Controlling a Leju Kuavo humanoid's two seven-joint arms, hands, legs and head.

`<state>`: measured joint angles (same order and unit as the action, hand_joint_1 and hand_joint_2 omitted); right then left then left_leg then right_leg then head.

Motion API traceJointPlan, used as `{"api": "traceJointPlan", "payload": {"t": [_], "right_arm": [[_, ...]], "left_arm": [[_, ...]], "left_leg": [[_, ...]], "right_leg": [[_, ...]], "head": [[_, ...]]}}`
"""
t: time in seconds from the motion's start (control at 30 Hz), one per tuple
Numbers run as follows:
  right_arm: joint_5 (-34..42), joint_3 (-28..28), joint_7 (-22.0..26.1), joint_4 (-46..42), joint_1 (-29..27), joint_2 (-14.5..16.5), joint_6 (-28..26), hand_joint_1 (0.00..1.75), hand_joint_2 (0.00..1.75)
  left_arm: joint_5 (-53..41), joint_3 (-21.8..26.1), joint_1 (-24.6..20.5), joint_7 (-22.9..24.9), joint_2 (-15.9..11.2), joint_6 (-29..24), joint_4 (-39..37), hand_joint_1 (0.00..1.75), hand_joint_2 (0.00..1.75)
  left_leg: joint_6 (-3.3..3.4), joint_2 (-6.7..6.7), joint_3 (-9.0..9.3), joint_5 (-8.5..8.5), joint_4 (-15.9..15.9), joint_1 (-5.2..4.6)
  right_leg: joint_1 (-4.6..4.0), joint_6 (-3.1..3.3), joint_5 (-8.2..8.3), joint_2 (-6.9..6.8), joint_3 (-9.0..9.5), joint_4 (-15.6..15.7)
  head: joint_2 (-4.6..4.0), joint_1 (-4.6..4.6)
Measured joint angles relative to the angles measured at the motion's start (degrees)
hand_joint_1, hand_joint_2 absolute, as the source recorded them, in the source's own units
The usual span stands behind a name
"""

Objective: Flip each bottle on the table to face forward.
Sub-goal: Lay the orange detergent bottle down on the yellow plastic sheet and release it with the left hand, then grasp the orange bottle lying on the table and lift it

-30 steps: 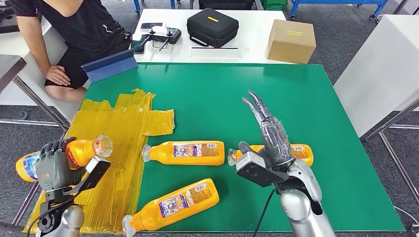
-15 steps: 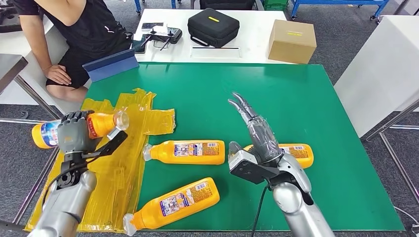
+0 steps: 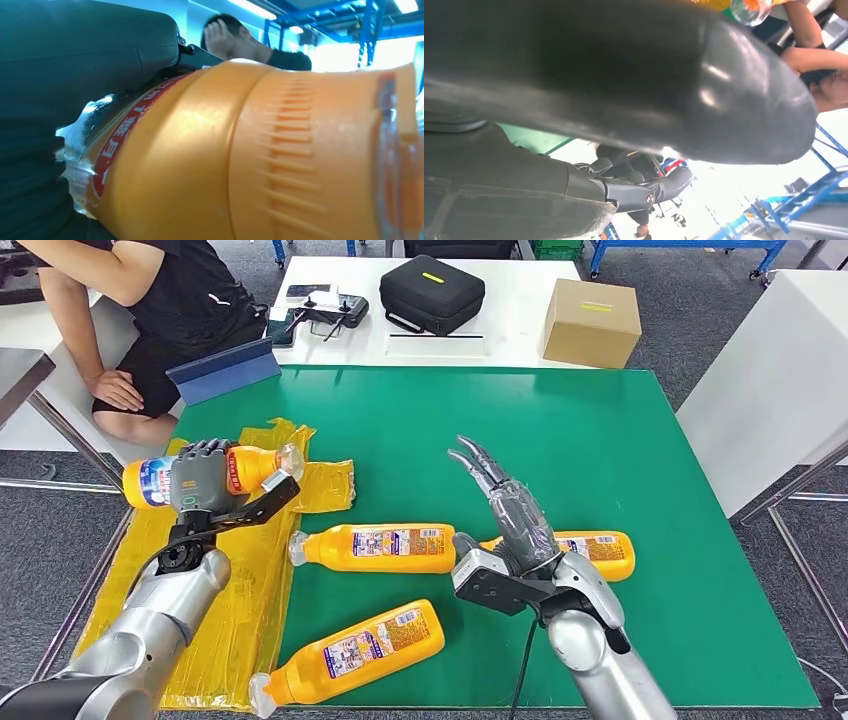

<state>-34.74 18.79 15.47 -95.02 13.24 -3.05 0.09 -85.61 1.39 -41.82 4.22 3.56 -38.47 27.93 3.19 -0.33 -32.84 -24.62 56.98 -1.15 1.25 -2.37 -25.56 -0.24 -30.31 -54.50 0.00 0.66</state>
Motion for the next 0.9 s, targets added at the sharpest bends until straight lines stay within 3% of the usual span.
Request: {"api": "traceJointPlan", "payload": {"t": [0.27,0.3,0.37,0.4,0.43,0.5,0.9], "right_arm": [[-0.1,1.2,-0.2,1.9,1.7,0.3,1.1,0.00,0.00],[-0.1,1.3,-0.3,2.1,1.9,0.4,1.2,0.00,0.00],[-0.1,1.4,-0.5,2.4,2.2,0.6,1.3,0.00,0.00],[-0.1,1.4,-0.6,2.5,2.3,0.7,1.4,0.00,0.00],[-0.1,1.5,-0.7,2.6,2.4,0.8,1.5,0.00,0.00],[-0.2,1.5,-1.2,2.6,2.4,1.1,1.8,0.00,0.00],[-3.7,0.4,-2.5,2.0,1.9,3.7,4.0,0.00,0.00]], "left_arm": [[0.5,-0.7,-0.2,-0.5,3.2,1.5,-2.6,1.73,1.75],[0.6,-0.7,-0.2,-0.5,3.5,1.6,-2.8,1.45,1.75],[0.8,-0.8,-0.2,-0.5,4.0,2.2,-3.2,0.58,1.75],[1.0,-0.8,-0.3,-0.6,4.2,2.7,-3.4,0.15,1.31],[1.3,-0.8,-0.3,-0.7,4.4,3.4,-3.7,0.00,0.87],[1.6,-0.7,-0.5,-1.2,4.6,5.4,-4.2,0.00,0.00],[2.7,-0.8,-1.3,-3.2,4.9,8.7,-5.7,0.00,0.00]], "left_leg": [[0.00,0.00,-0.05,0.00,0.0,0.01],[0.00,0.01,-0.05,0.00,0.0,0.01],[0.00,0.02,-0.05,0.00,0.0,0.01],[0.00,0.02,-0.05,0.00,0.0,0.01],[0.00,0.02,-0.06,0.00,0.0,0.01],[0.00,0.01,-0.06,0.00,0.0,0.01],[0.00,0.03,-0.05,0.01,0.0,0.01]], "right_leg": [[-0.01,-0.01,0.01,0.00,-0.05,0.0],[-0.01,-0.01,0.01,0.01,-0.06,0.0],[-0.01,-0.01,0.01,0.01,-0.06,0.0],[-0.01,-0.01,0.01,0.01,-0.06,0.0],[-0.01,-0.01,0.01,0.01,-0.07,0.0],[-0.01,-0.01,0.01,0.01,-0.08,0.0],[-0.01,-0.01,0.01,0.02,-0.08,0.0]], "head": [[0.00,-0.01],[0.00,-0.01],[0.00,0.00],[0.00,0.00],[0.00,0.00],[0.00,0.00],[0.00,-0.01]]}}
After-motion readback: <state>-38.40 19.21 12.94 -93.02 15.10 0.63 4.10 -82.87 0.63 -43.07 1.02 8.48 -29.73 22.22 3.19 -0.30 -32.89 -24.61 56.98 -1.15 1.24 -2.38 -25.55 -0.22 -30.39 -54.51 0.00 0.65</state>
